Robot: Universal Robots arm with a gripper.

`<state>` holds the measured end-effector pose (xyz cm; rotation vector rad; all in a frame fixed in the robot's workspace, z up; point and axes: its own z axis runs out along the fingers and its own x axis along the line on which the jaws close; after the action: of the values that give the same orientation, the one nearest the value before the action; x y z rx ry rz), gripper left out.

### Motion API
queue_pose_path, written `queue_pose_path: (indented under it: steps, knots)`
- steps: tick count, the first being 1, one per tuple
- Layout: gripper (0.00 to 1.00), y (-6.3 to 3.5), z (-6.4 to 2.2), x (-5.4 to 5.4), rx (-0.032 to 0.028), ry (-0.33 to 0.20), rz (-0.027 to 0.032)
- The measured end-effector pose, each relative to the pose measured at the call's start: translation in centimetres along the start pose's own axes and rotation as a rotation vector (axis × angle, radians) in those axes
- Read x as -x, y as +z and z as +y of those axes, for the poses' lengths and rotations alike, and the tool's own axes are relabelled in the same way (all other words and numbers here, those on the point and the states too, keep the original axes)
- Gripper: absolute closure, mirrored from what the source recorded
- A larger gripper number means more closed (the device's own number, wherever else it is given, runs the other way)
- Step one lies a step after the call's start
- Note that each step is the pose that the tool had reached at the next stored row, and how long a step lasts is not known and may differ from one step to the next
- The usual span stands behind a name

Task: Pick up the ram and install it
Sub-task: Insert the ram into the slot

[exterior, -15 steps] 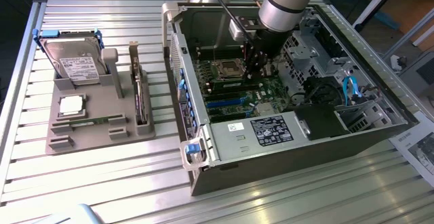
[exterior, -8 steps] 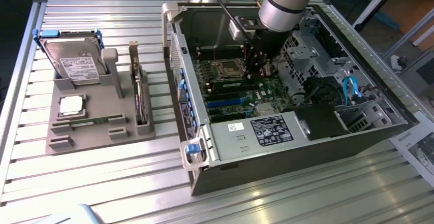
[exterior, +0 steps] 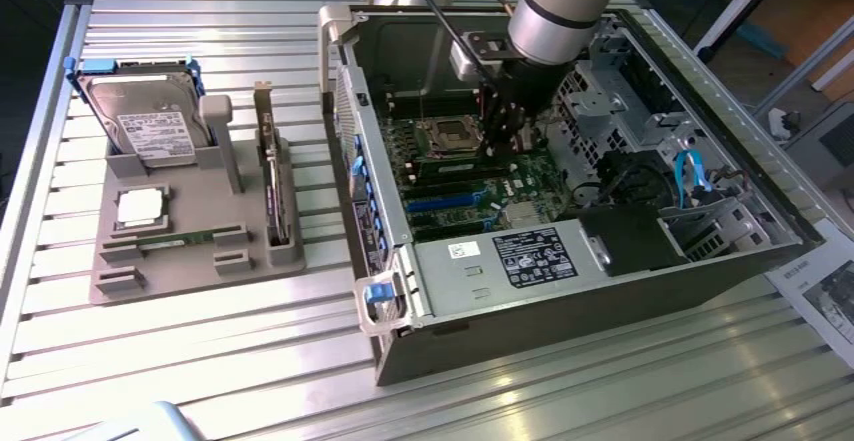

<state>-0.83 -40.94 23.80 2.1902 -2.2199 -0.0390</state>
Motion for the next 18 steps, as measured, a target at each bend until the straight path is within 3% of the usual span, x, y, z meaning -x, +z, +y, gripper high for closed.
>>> queue_pose_path:
  steps: [18]
  knots:
    - [0.88, 0.18, 0.05, 0.00, -0.0015, 0.000, -0.0002]
